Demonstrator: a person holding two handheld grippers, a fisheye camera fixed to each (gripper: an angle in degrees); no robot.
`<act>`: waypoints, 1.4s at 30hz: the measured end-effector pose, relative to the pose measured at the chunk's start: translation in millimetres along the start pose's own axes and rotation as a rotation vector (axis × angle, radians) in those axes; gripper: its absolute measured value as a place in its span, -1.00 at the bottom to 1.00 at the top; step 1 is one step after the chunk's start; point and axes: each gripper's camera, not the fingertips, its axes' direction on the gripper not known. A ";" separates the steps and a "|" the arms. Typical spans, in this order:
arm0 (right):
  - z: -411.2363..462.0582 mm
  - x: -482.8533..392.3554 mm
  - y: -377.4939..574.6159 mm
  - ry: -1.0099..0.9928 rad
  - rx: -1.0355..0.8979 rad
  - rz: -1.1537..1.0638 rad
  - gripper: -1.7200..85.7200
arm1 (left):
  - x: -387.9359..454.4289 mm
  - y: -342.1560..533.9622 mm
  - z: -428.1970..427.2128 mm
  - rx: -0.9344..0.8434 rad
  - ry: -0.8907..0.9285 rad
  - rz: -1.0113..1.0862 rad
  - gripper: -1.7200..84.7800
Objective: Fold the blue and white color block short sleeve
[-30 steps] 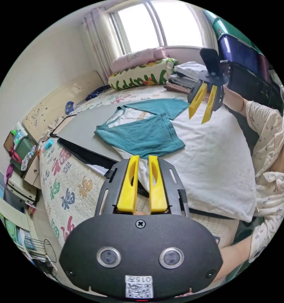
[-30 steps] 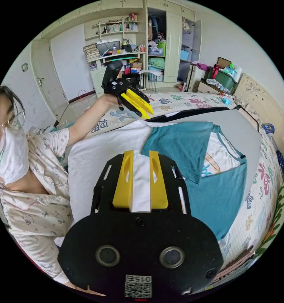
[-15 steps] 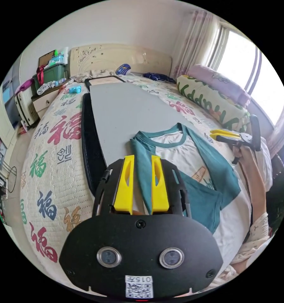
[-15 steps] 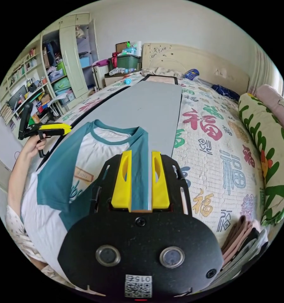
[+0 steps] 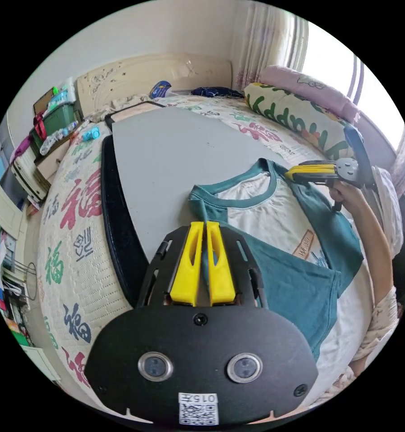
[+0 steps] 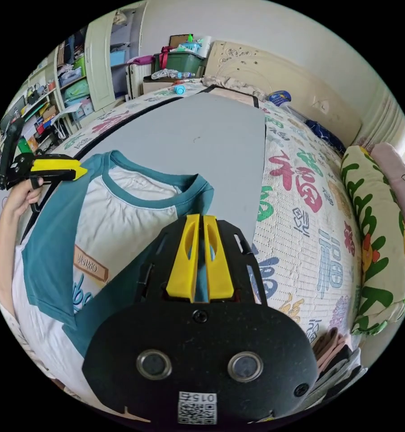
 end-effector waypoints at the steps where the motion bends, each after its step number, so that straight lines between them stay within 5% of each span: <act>1: -23.4 -5.5 15.5 0.009 0.059 -0.021 -0.96 | 25.6 0.2 -20.0 0.017 -0.058 0.035 -0.93; 6: -154.0 -12.6 110.3 -0.025 0.273 -0.023 -0.97 | 119.1 47.8 -165.5 0.256 -0.138 0.136 -0.94; 11: -313.2 -34.9 307.3 -0.154 0.485 -0.151 -0.98 | 266.4 227.7 -330.1 0.473 -0.104 0.330 -0.95; 17: -374.1 -49.1 523.2 -0.366 0.422 -0.234 -0.98 | 452.8 495.5 -343.4 0.427 -0.070 0.479 -0.95; 22: -409.0 -30.2 575.2 -0.415 0.443 -0.182 -0.98 | 531.1 556.2 -336.7 0.444 -0.102 0.478 -0.95; 28: -455.8 -18.9 598.9 -0.474 0.333 -0.257 -0.94 | 566.5 595.9 -329.3 0.431 -0.021 0.469 -0.91; 33: -486.9 40.5 595.7 -0.532 0.343 -0.079 -0.82 | 538.2 632.4 -282.7 0.379 0.066 0.368 -0.82; 37: -501.3 102.9 542.1 -0.524 0.391 0.199 -0.74 | 447.6 619.4 -261.1 0.479 0.136 0.019 -0.77; 42: -482.5 141.8 442.7 -0.590 0.288 0.335 -0.70 | 361.7 551.7 -145.9 0.344 0.173 -0.250 -0.69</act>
